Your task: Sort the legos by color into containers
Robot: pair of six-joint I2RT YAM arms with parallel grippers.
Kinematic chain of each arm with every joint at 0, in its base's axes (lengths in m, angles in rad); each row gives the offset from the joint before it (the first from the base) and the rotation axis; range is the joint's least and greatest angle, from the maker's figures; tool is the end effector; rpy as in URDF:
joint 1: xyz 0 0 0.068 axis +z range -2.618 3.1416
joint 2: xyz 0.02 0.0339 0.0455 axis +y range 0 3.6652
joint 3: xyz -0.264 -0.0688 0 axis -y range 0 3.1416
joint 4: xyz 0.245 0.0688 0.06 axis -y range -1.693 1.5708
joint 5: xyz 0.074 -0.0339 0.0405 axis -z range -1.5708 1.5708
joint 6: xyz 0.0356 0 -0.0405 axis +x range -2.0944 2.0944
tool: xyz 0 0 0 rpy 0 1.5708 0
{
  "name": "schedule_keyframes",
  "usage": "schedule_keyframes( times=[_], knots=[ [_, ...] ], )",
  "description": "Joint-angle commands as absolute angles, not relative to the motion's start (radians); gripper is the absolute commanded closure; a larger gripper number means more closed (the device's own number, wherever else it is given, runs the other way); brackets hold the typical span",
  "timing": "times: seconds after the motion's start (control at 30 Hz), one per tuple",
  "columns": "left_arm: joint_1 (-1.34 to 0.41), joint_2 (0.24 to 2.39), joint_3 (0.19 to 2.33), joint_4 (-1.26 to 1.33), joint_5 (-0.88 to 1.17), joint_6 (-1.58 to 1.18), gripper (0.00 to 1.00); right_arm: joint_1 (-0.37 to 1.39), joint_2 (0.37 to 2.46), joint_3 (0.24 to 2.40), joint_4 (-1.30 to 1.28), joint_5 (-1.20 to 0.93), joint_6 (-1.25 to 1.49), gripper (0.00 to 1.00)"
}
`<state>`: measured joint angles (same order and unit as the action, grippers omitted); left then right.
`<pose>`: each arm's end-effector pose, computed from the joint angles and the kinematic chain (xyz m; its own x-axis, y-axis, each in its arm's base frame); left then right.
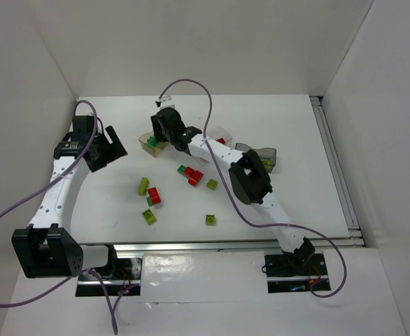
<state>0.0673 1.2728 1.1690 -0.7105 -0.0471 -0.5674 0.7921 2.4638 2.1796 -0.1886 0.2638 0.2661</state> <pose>0.2669 0.0197 0.3205 -0.5585 -0.5757 -0.5972 -0.4738 0.8123 -0.3400 0.4098 0.4022 0.2186 -0.4464 -0.0910 -0.8902 -0.4216 0.8989 0.1196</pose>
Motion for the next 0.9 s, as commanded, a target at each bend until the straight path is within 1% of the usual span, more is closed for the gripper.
schedule_keyframes(
  times=[0.0,0.03,0.1,0.17,0.2,0.23,0.3,0.33,0.37,0.4,0.43,0.47,0.53,0.63,0.73,0.83,0.87],
  knots=[
    [0.067,1.275,1.166,-0.692,-0.032,-0.543,0.11,0.790,2.529,2.313,-0.161,0.235,0.252,0.40],
    [0.067,1.275,1.166,-0.692,-0.032,-0.543,0.11,0.790,2.530,2.335,-0.173,0.235,0.252,0.30],
    [0.067,1.275,1.155,-0.692,-0.032,-0.543,0.11,0.790,2.519,2.306,-0.163,0.235,0.242,0.19],
    [0.067,1.275,1.143,-0.692,-0.032,-0.543,0.11,0.790,2.427,2.222,-0.097,0.247,0.233,0.19],
    [0.067,1.275,1.129,-0.692,-0.032,-0.543,0.11,0.790,2.387,2.116,-0.074,0.261,0.233,0.19],
    [0.067,1.275,1.129,-0.683,-0.032,-0.543,0.11,0.790,2.300,2.062,-0.055,0.261,0.233,0.22],
    [0.067,1.264,1.102,-0.683,-0.032,-0.552,0.12,0.790,2.209,1.955,-0.032,0.284,0.233,0.27],
    [0.067,1.253,1.101,-0.683,-0.032,-0.552,0.12,0.790,2.119,1.840,-0.020,0.284,0.242,0.33],
    [0.067,1.243,1.101,-0.683,-0.032,-0.552,0.12,0.790,2.074,1.785,-0.020,0.273,0.251,0.35],
    [0.067,1.243,1.091,-0.683,-0.032,-0.552,0.12,0.799,2.031,1.731,-0.035,0.249,0.252,0.35],
    [0.067,1.227,1.091,-0.683,-0.032,-0.552,0.12,0.799,1.992,1.626,-0.044,0.224,0.264,0.35],
    [0.067,1.215,1.091,-0.693,-0.057,-0.552,0.12,0.808,1.920,1.580,-0.054,0.201,0.264,0.35],
    [0.067,1.215,1.081,-0.704,-0.075,-0.561,0.12,0.837,1.866,1.481,-0.113,0.132,0.276,0.27],
    [0.067,1.204,1.101,-0.713,-0.107,-0.584,0.12,0.903,1.809,1.421,-0.184,0.077,0.324,0.18],
    [0.077,1.204,1.126,-0.736,-0.117,-0.594,0.12,0.985,1.799,1.396,-0.216,0.068,0.374,0.13],
    [0.077,1.194,1.150,-0.746,-0.126,-0.594,0.12,1.052,1.831,1.387,-0.216,0.077,0.414,0.12],
    [0.077,1.193,1.150,-0.746,-0.126,-0.594,0.12,1.064,1.844,1.397,-0.216,0.086,0.423,0.08]
  ],
)
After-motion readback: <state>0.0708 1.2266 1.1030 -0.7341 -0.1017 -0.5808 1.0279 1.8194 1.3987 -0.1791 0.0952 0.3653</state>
